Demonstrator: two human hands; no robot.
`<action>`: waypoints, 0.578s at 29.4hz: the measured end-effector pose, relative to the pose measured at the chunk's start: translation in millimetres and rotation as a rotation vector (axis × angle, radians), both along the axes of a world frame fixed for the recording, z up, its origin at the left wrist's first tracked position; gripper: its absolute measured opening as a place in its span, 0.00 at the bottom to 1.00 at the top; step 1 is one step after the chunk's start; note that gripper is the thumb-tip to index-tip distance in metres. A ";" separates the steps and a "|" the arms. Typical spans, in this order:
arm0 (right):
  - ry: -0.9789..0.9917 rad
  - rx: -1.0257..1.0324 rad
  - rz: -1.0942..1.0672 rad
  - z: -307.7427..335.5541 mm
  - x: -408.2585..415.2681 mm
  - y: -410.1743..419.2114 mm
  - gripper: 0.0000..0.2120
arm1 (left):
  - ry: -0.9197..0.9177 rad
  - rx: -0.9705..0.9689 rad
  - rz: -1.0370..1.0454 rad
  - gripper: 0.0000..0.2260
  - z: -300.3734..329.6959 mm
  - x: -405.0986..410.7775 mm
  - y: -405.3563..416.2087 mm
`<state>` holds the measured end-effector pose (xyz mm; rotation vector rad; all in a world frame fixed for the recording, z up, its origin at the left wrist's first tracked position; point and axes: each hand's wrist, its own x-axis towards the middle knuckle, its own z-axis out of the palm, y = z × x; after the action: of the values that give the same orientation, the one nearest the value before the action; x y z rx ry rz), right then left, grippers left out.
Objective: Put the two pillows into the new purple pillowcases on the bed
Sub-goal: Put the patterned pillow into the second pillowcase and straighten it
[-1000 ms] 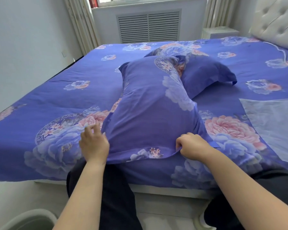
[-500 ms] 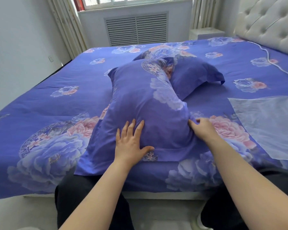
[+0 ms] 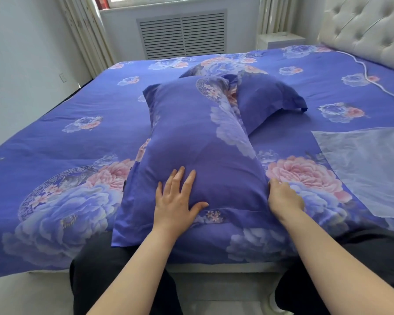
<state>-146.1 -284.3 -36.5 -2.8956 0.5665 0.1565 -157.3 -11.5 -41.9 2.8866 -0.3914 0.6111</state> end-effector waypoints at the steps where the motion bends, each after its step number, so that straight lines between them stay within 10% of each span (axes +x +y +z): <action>1: -0.008 -0.061 -0.005 7.4 5.4 -0.9 0.17 | -0.029 0.001 0.010 0.32 1.7 0.2 1.2; 8: -0.958 0.465 0.344 97.5 53.0 81.1 0.21 | -0.290 -0.288 -0.110 0.18 67.2 30.8 -40.7; 17: -0.346 0.289 0.076 -12.1 42.1 75.1 0.44 | 0.337 -0.159 0.367 0.37 -9.9 20.7 12.9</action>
<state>-104.0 -209.2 -48.6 -2.5801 0.3403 -0.2303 -136.6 1.4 -51.7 2.8450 0.2267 0.1782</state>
